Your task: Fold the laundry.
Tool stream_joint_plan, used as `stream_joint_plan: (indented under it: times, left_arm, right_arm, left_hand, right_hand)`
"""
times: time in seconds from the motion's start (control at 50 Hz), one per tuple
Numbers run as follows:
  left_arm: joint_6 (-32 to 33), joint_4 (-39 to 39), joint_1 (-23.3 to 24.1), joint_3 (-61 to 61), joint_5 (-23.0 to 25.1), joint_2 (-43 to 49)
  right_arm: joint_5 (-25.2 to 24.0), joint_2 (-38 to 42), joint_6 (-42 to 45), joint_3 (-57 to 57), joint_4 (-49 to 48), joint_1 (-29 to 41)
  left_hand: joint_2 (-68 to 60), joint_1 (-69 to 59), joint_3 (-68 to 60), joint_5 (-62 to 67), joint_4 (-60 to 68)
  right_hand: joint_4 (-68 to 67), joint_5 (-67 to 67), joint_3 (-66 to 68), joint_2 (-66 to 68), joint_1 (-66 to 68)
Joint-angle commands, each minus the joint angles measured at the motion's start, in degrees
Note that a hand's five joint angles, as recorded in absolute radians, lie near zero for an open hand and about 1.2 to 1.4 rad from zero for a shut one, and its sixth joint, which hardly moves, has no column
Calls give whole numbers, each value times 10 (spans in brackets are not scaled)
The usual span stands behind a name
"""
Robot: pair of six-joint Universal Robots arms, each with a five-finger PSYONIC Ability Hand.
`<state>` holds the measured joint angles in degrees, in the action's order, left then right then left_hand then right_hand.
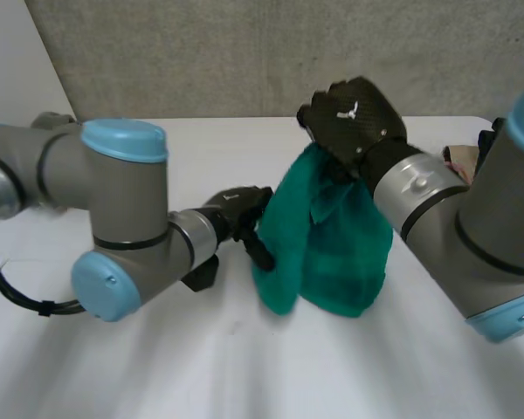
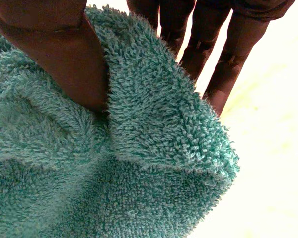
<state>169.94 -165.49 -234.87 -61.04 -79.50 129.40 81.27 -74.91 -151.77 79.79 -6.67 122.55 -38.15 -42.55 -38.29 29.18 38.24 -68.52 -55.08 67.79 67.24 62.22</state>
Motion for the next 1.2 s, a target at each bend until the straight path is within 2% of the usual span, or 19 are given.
stream_joint_plan:
  times: [0.02,0.12,0.2,0.24,0.26,0.28,0.3,0.4,0.42,0.44,0.5,0.52,0.6,0.72,0.74,0.86,0.94,1.12,1.2]
  left_arm:
    - [-25,42,-24,29,-50,13]
    - [56,65,-47,24,-91,6]
    - [152,102,-54,6,-109,6]
    - [173,111,-54,-2,-112,4]
    - [180,112,-53,-6,-112,3]
    - [188,113,-52,-10,-112,1]
    - [192,114,-52,-13,-113,-1]
    - [199,113,-52,-23,-116,-21]
    - [198,114,-52,-24,-116,-27]
    - [198,117,-53,-27,-116,-37]
    - [201,119,-56,-30,-117,-55]
    - [205,123,-58,-35,-118,-66]
    - [237,135,-62,-48,-119,-89]
    - [289,141,-66,-80,-123,-114]
    - [296,138,-65,-91,-122,-117]
    - [301,116,-53,-117,-120,-113]
    - [301,91,-41,-120,-124,-91]
    - [301,69,-25,-97,-154,-53]
    - [300,52,-26,-87,-174,-54]
  right_arm:
    - [-10,43,6,26,3,1]
    - [-46,75,14,44,5,4]
    - [-108,102,31,56,22,14]
    - [-124,111,43,53,32,15]
    - [-129,113,49,50,40,14]
    - [-130,116,60,42,56,11]
    - [-127,116,64,37,61,9]
    - [-75,101,25,-15,92,-18]
    - [-65,98,13,-25,97,-22]
    - [-50,96,-9,-44,110,-32]
    - [-37,100,-27,-74,148,-48]
    - [-35,110,-23,-96,177,-57]
    - [-33,157,22,-163,264,-74]
    - [-33,219,129,-225,350,-91]
    - [-34,235,164,-237,353,-99]
    - [-34,280,245,-257,323,-109]
    - [-36,296,248,-255,278,-109]
    - [-35,325,219,-225,180,-106]
    - [-36,341,195,-221,148,-105]
  left_hand:
    - [-419,-374,-417,408,418]
    - [-419,-374,-417,408,418]
    - [-419,-374,-417,408,418]
    - [-419,-374,-417,408,418]
    - [-419,-374,-417,408,418]
    - [-419,-374,-417,408,418]
    - [-419,-374,-417,408,418]
    - [-387,-343,-386,377,386]
    - [-328,-284,-327,318,328]
    - [-160,-116,-158,149,159]
    - [104,148,105,-114,-105]
    - [159,203,161,-170,-160]
    - [225,269,227,-236,-226]
    - [249,293,250,-259,-250]
    - [251,295,252,-261,-252]
    - [252,296,254,-263,-253]
    - [227,271,229,-238,-228]
    - [39,83,40,-49,-40]
    - [-50,-6,-49,40,49]
  right_hand:
    - [-115,-149,122,128,178]
    - [-115,-149,122,128,178]
    - [-115,-149,122,128,178]
    - [123,88,-116,-110,-60]
    - [294,260,-287,-281,-231]
    - [567,533,-560,-555,-504]
    - [585,551,-578,-572,-522]
    - [585,551,-578,-572,-522]
    - [585,551,-578,-572,-522]
    - [585,551,-578,-572,-522]
    - [585,551,-578,-572,-522]
    - [585,551,-578,-572,-522]
    - [585,551,-578,-572,-522]
    - [585,551,-578,-572,-522]
    - [585,551,-578,-572,-522]
    - [579,544,-571,-566,-516]
    - [516,482,-509,-504,-453]
    - [451,416,-443,-438,-388]
    - [342,307,-334,-329,-279]
